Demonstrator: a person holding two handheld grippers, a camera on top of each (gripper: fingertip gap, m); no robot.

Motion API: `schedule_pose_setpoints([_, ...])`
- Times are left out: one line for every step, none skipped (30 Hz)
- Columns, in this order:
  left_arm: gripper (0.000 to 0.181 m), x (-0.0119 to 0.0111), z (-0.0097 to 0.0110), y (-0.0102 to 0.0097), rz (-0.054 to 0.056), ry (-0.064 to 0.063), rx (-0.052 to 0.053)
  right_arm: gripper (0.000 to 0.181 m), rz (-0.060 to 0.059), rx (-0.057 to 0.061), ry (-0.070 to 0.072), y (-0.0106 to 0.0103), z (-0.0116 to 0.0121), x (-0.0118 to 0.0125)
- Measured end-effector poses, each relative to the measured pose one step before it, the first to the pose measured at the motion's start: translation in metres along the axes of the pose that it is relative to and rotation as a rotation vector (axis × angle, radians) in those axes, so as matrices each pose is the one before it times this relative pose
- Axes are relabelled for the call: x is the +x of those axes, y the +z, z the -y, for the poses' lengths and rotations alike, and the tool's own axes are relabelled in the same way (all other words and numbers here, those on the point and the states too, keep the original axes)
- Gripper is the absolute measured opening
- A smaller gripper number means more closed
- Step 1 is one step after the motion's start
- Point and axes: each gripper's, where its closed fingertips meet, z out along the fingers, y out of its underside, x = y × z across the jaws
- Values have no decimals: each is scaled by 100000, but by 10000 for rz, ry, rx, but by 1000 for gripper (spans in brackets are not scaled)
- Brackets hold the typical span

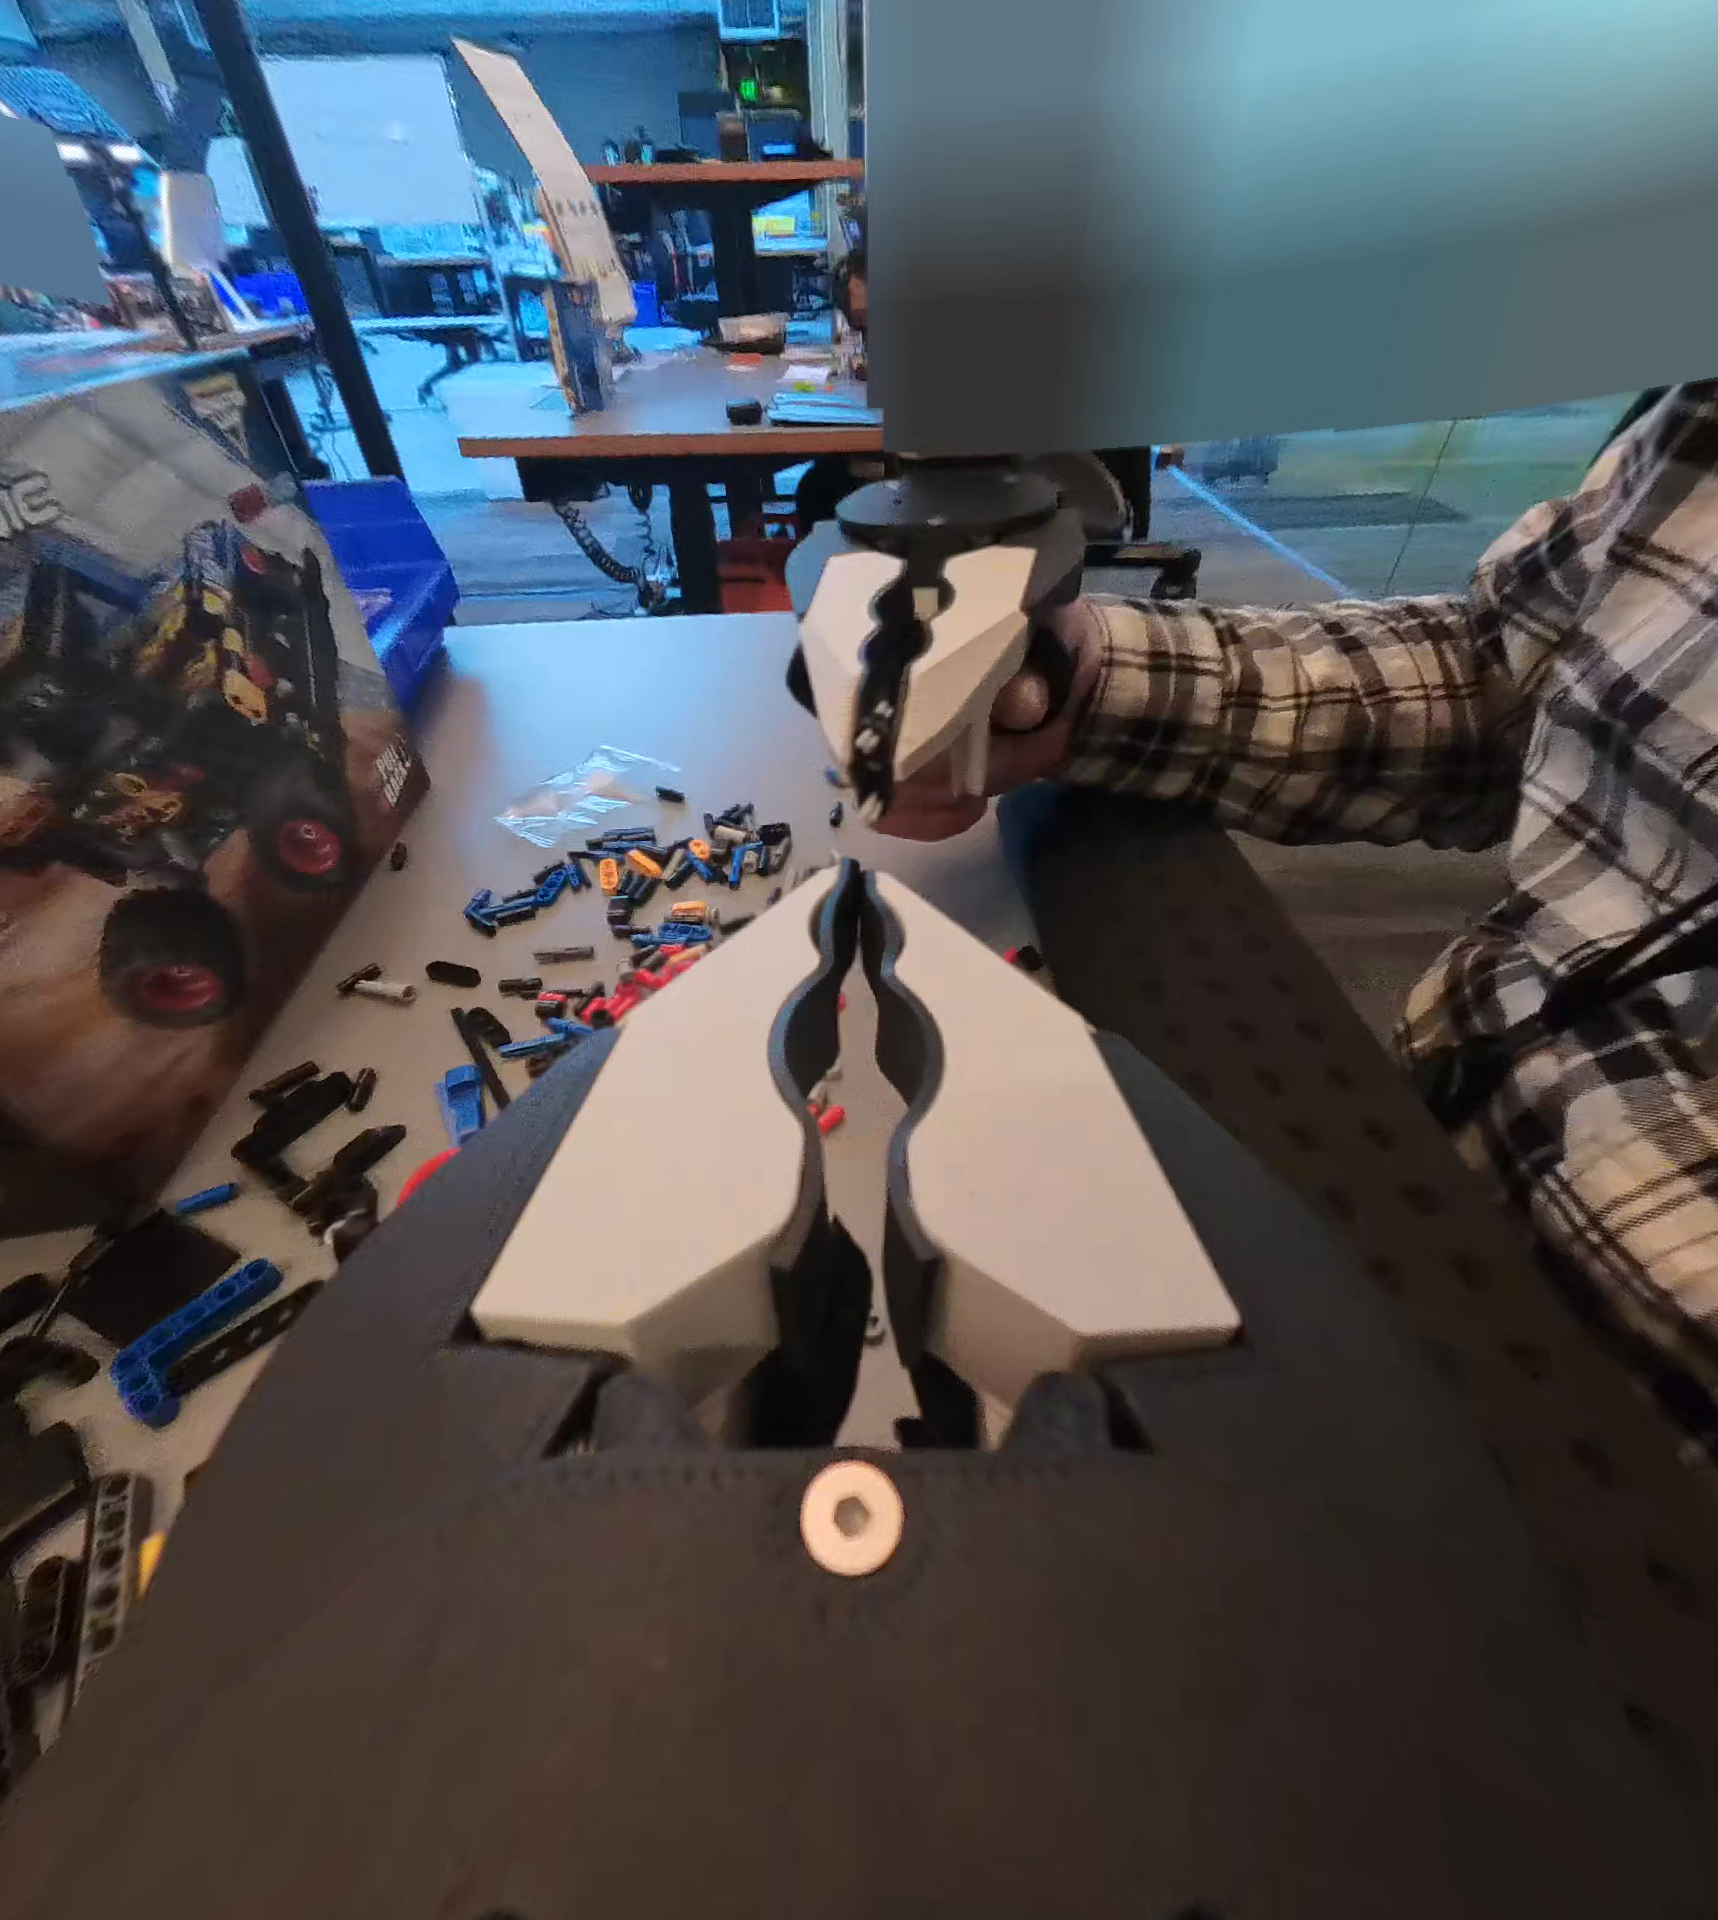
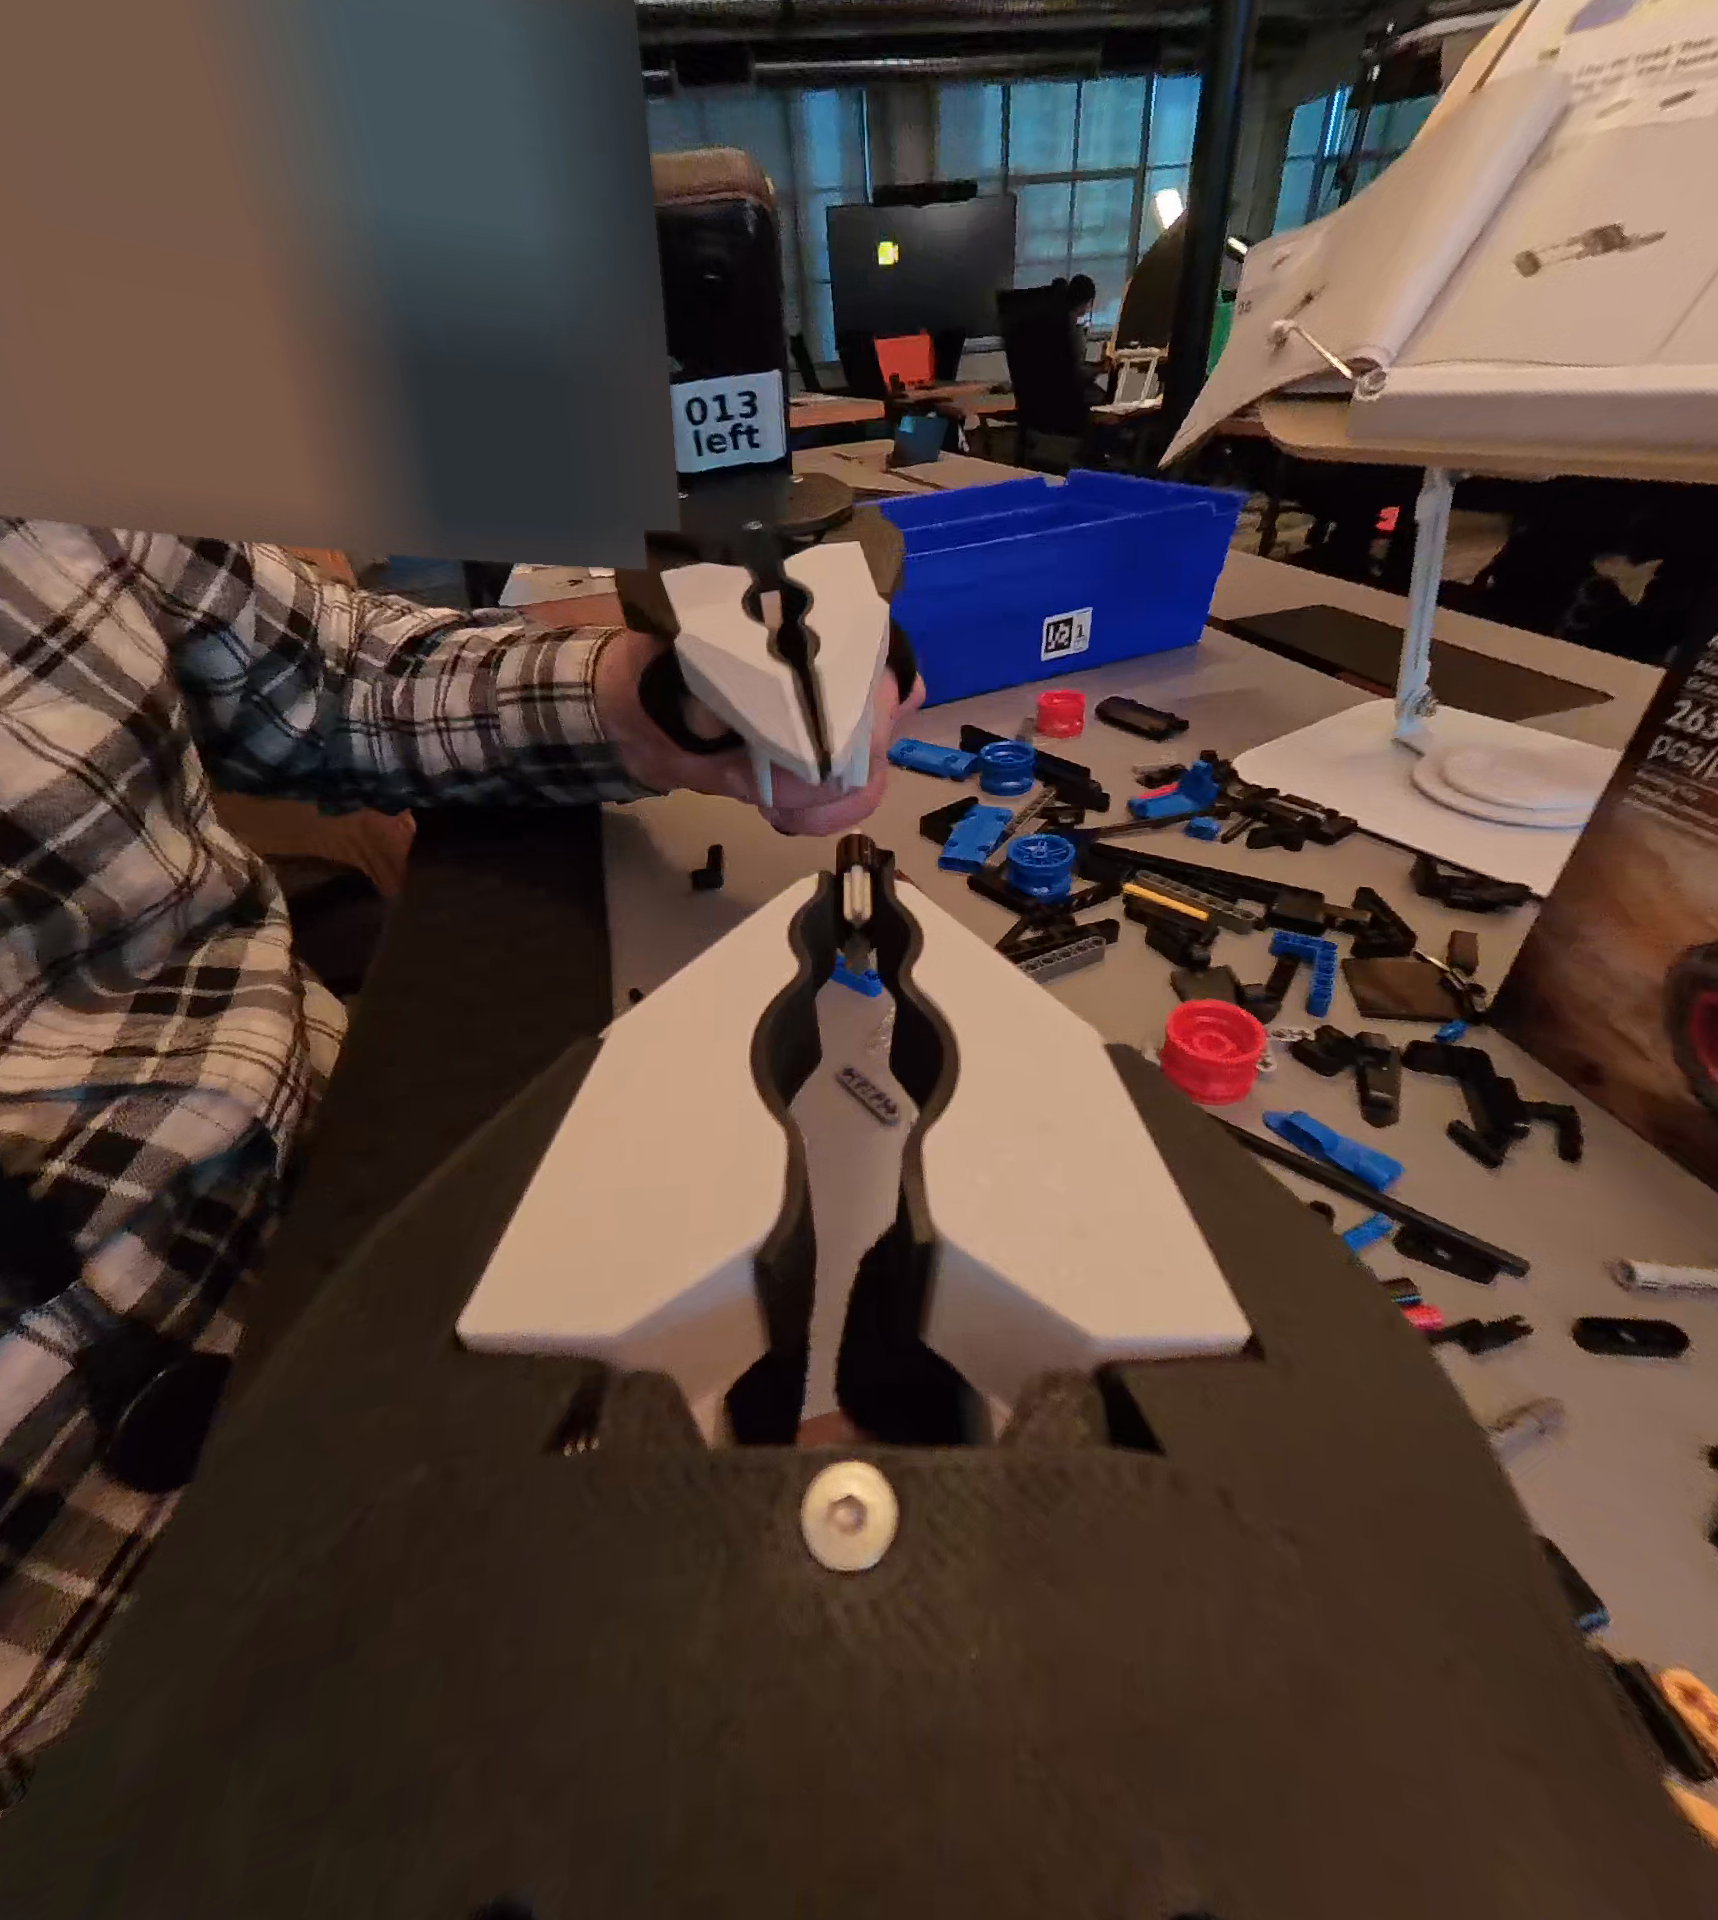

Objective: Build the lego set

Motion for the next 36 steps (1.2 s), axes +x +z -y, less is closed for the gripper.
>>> schedule_pose_setpoints([0, 76, -165, 452, 149, 361, -168, 6, 73, -76, 58, 308, -142, -5])
schedule_pose_setpoints([0, 397, -35, 348, -41, 366, -161, 6, 65, -59, -80, 302, -25, -243])
schedule_pose_setpoints([0, 427, -19, 387, -128, 85, -153, 6, 57, -47, -111, 347, 66, -378])
schedule_pose_setpoints([7, 123, 6, 374, 99, 101, -67, 6, 72, -97, -96, 372, -52, -378])
schedule_pose_setpoints([11, -80, 24, 255, 183, 26, 11, 6, 22, -134, -61, 344, -169, -202])
schedule_pose_setpoints([13, 15, -52, 123, 34, -62, -8, 6, -72, -250, -128, 304, -378, -51])
schedule_pose_setpoints([15, 17, -83, 38, 25, 52, -41, 6, -4, -231, -104, 257, -365, -120])
schedule_pose_setpoints([16, 101, -83, 15, -3, 134, -48, 6, 52, -113, -11, 179, -181, -162])
schedule_pose_setpoints([13, 219, -29, 3, -81, 89, -34, 6, -27, -22, -27, 102, -34, -26])
schedule_pose_setpoints([10, 219, 16, -1, -70, 65, 2, 6, -2, -23, 1, 44, -3, -44])
schedule_pose_setpoints([6, 219, -63, 42, -60, 59, -39, 6, -16, -42, -38, 56, -5, -30])
schedule_pose_setpoints([6, 87, -46, 18, 4, 36, -30, 6, -25, -69, -50, 85, -64, -19])
schedule_pose_setpoints([6, 25, -12, -56, -39, -26, -1, 6, 22, -10, -3, 57, -23, -64])
schedule_pose_setpoints([6, 22, 23, -57, -59, -92, 37, 6, 0, 27, -32, 22, 37, -29])
schedule_pose_setpoints([6, 41, -3, -21, -57, -67, 37, 6, -29, -7, -69, 31, 17, 16])
schedule_pose_setpoints([6, 133, -47, -35, -99, -56, -10, 6, 30, -45, -61, 36, -20, -83])
schedule_pose_setpoints([6, 81, 54, -92, -77, -34, 34, 6, 32, 33, -34, 32, 58, -101])
schedule_pose_setpoints([6, 45, 1, -109, -38, 28, -12, 6, 30, 37, 27, 75, 40, -79])
schedule_pose_setpoints([6, -27, -53, -72, 5, 31, -37, 6, -17, -3, 18, 75, -21, 11])
schedule_pose_setpoints([5, -85, -57, -36, 65, 49, -2, 6, -91, -24, -38, 41, -13, 118])
schedule_pose_setpoints([5, -22, -75, -31, 10, 6, -29, 7, -100, -69, -70, 42, -28, 113])
schedule_pose_setpoints([5, -23, -17, -62, -24, -27, -18, 7, -118, -58, -83, 51, 0, 87])
schedule_pose_setpoints([5, -45, 91, -111, 2, 1, 51, 11, -201, 49, -97, 14, 132, 155])
schedule_pose_setpoints([5, -34, 33, -44, 33, 17, -1, 10, -80, 36, -100, -33, 97, 31])
schedule_pose_setpoints([5, 6, -34, -1, 30, 59, -46, 10, -5, 12, -49, -60, 18, -24])
schedule_pose_setpoints([5, -20, 2, -8, 29, 31, -11, 8, -10, 17, -53, -21, -20, 0])
schedule_pose_setpoints([5, 10, 22, 1, -18, -30, 13, 7, 13, 21, -41, -11, 18, -56])
schedule_pose_setpoints([5, 53, -11, -35, -87, -61, -6, 7, 34, 2, -7, -4, 14, -74])
schedule_pose_setpoints([5, -29, -43, -54, -10, 34, -56, 7, 24, 28, 48, -10, 21, -14])
schedule_pose_setpoints([5, 3, -1, -47, 12, 80, -33, 6, 91, 91, 118, -78, 71, -9])
schedule_pose_setpoints([5, 118, 9, 22, -69, 1, -9, 6, 148, 60, 45, -99, 35, -98])
schedule_pose_setpoints([5, 100, -72, 53, -56, -9, -47, 6, 69, -67, -68, -26, -89, -94])
schedule_pose_setpoints([5, 66, -56, -17, -46, 11, -17, 6, 6, -47, -69, 36, -70, -67])
schedule_pose_setpoints([5, 55, 68, -47, -61, -66, 50, 6, 2, 44, -23, 11, 52, -65])
schedule_pose_setpoints([5, 78, 51, -16, -47, -20, 20, 6, 14, 34, -38, -17, 45, -75])
schedule_pose_setpoints([5, 6, -37, 44, 33, 75, -43, 6, -20, -21, -57, -20, -27, 5])
